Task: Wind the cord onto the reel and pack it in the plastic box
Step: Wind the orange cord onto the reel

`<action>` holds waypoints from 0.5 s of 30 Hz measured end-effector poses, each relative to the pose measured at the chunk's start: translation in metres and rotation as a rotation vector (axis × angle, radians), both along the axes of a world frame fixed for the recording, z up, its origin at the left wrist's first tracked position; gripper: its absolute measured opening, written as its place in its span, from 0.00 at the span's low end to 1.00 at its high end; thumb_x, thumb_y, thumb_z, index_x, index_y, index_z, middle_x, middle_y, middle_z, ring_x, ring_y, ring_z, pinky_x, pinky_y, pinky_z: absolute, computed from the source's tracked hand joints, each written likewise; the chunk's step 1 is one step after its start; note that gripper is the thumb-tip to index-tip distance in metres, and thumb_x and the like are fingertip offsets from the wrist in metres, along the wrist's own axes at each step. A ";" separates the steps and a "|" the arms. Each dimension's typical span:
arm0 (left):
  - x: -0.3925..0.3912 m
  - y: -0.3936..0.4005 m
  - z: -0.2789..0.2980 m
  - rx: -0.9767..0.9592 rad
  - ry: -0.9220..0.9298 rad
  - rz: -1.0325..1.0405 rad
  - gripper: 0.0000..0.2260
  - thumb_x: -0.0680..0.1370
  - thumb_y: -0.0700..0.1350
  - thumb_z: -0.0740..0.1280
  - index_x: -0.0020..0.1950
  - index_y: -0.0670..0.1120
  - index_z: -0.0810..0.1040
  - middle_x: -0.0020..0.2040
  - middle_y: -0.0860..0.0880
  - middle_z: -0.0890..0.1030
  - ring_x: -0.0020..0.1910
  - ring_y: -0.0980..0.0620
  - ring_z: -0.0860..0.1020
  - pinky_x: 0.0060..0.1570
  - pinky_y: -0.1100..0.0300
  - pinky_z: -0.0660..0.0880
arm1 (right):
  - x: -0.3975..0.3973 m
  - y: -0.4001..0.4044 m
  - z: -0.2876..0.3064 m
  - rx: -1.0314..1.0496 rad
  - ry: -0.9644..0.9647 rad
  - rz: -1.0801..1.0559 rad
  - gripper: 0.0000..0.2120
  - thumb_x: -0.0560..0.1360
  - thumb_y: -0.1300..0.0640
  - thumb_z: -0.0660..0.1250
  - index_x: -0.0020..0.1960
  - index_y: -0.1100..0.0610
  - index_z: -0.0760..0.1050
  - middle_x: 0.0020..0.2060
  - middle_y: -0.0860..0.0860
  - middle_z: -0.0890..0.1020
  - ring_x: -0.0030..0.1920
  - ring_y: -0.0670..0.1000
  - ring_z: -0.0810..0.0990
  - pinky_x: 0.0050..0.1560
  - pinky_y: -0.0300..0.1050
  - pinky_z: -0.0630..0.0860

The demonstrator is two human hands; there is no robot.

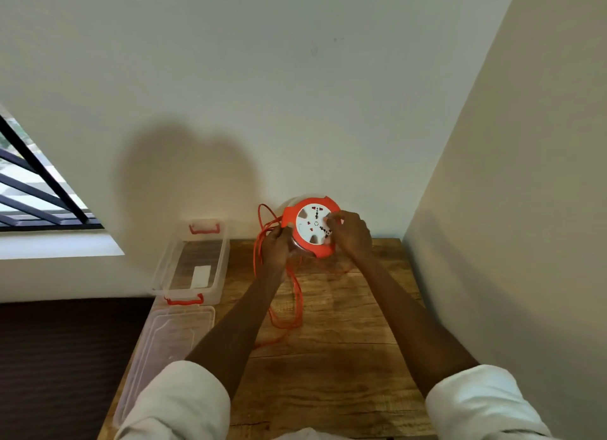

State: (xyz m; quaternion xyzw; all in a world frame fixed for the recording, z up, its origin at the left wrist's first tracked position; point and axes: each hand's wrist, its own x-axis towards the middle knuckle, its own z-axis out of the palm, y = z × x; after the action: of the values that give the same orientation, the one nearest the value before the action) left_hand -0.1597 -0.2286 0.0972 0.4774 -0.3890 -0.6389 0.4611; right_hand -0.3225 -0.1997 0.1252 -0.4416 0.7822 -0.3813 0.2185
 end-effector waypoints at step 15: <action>0.024 -0.008 0.019 0.113 0.053 -0.080 0.13 0.82 0.45 0.66 0.62 0.40 0.78 0.57 0.40 0.83 0.55 0.42 0.82 0.47 0.54 0.83 | -0.025 -0.010 0.006 -0.053 -0.562 0.192 0.16 0.76 0.44 0.71 0.60 0.51 0.77 0.54 0.52 0.85 0.49 0.56 0.85 0.43 0.46 0.83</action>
State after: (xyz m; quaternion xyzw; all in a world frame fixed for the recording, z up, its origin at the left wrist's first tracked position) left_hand -0.1358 -0.2361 0.1157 0.4697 -0.3587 -0.6902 0.4176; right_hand -0.3478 -0.2101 0.1316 -0.3963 0.6353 -0.4867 0.4500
